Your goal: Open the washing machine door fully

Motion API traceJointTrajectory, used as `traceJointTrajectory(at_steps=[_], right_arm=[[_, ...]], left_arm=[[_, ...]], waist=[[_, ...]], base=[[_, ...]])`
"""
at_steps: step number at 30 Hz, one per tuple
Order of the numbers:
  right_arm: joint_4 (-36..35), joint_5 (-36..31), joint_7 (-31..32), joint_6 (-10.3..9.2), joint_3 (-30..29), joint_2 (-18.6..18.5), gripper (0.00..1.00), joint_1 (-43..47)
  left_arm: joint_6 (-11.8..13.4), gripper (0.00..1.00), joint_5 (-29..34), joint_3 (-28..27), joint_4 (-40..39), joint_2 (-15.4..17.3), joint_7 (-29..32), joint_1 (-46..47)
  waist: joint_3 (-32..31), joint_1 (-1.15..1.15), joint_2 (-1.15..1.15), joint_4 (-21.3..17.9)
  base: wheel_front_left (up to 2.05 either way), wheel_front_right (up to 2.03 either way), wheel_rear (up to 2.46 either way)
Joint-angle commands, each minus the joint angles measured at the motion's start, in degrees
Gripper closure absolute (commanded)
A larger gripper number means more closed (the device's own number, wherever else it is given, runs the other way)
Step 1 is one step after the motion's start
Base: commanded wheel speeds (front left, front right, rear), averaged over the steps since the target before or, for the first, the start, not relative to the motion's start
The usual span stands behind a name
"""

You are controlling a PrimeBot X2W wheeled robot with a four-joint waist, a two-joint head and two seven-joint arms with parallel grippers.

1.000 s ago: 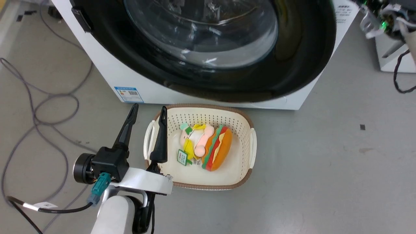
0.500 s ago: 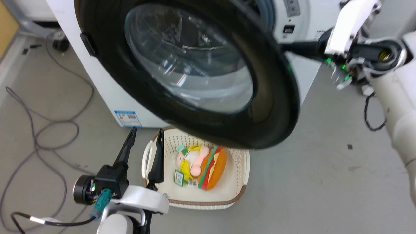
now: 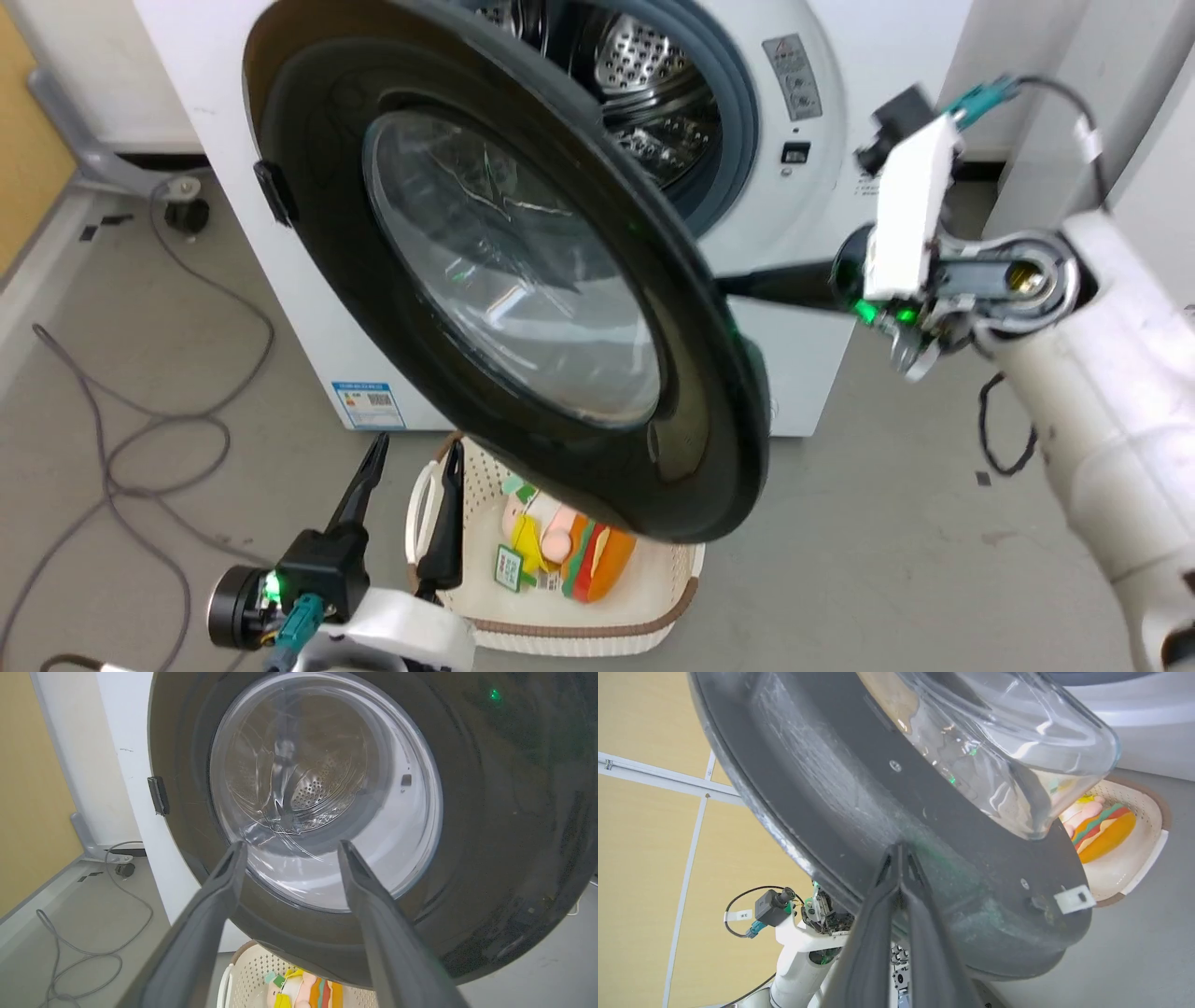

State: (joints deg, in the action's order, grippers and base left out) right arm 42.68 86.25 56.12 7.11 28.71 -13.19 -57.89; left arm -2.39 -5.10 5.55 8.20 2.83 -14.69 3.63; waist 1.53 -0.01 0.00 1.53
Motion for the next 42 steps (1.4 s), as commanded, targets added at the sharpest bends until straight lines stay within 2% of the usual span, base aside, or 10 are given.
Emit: traceJointTrajectory(at_steps=[1, 12, 23, 27, 33, 34, 35, 36, 42], right_arm=[[-1.55, 0.53, 0.70, 0.37, 0.44, 0.58, 1.00, 2.26], [-12.93, 4.67, 5.75, 0.37, 2.00, 3.25, 1.00, 11.51], [-19.94, 5.50, 4.81, 0.37, 4.01, 5.57, 1.00, 16.24], [-21.27, 6.07, 1.84, 0.37, 2.39, 5.78, 1.00, 17.71], [-28.58, 6.23, -12.42, 0.37, -6.15, 5.19, 1.00, 24.49], [-29.86, 6.41, -15.24, 0.37, -7.97, 5.25, 0.72, 26.32], [-31.33, 6.25, -17.52, 0.37, -9.30, 5.07, 0.06, 28.17], [-33.01, 5.33, -19.87, 0.37, -10.37, 4.61, 0.00, 30.06], [-39.82, 2.03, -32.82, 0.37, -16.54, 4.86, 0.00, 42.68]], left_arm=[[-0.24, 0.00, 0.43, -0.19, 0.16, 0.05, -0.30, -0.87], [-0.25, 0.00, 0.61, -0.13, 1.09, 0.05, -0.30, -2.83], [-0.25, 0.00, 0.67, 0.04, 1.72, 0.05, -0.30, -3.35], [-0.19, 0.00, 0.56, 0.15, 1.77, 0.05, -0.30, -3.42], [0.09, 0.00, -0.02, 0.51, 1.74, 0.05, -0.30, -3.41], [0.14, 0.00, -0.11, 0.50, 1.74, 0.05, -0.30, -3.46], [0.16, 0.00, -0.14, 0.49, 1.76, 0.05, -0.30, -3.49], [0.17, 0.00, -0.16, 0.44, 1.78, 0.05, -0.30, -3.54], [-0.05, 0.00, 0.25, -0.08, 2.23, 0.05, -0.30, -3.21]], waist=[[-0.41, 0.01, 0.00, 0.02], [-2.46, 0.01, 0.00, 0.72], [-2.49, 0.01, 0.00, 1.50], [-2.40, 0.01, 0.00, 1.49], [-2.16, 0.01, 0.00, 1.20], [-2.12, 0.01, 0.00, 1.00], [-2.07, 0.01, 0.00, 0.82], [-2.05, 0.01, 0.00, 0.61], [-1.79, 0.01, 0.00, -0.54]], base=[[0.00, 0.00, 0.00], [0.00, 0.00, 0.00], [0.00, 0.00, 0.00], [0.00, 0.00, 0.00], [0.00, 0.00, 0.00], [0.00, 0.00, 0.00], [0.00, 0.00, 0.00], [0.00, 0.00, 0.00], [0.00, 0.00, 0.00]])
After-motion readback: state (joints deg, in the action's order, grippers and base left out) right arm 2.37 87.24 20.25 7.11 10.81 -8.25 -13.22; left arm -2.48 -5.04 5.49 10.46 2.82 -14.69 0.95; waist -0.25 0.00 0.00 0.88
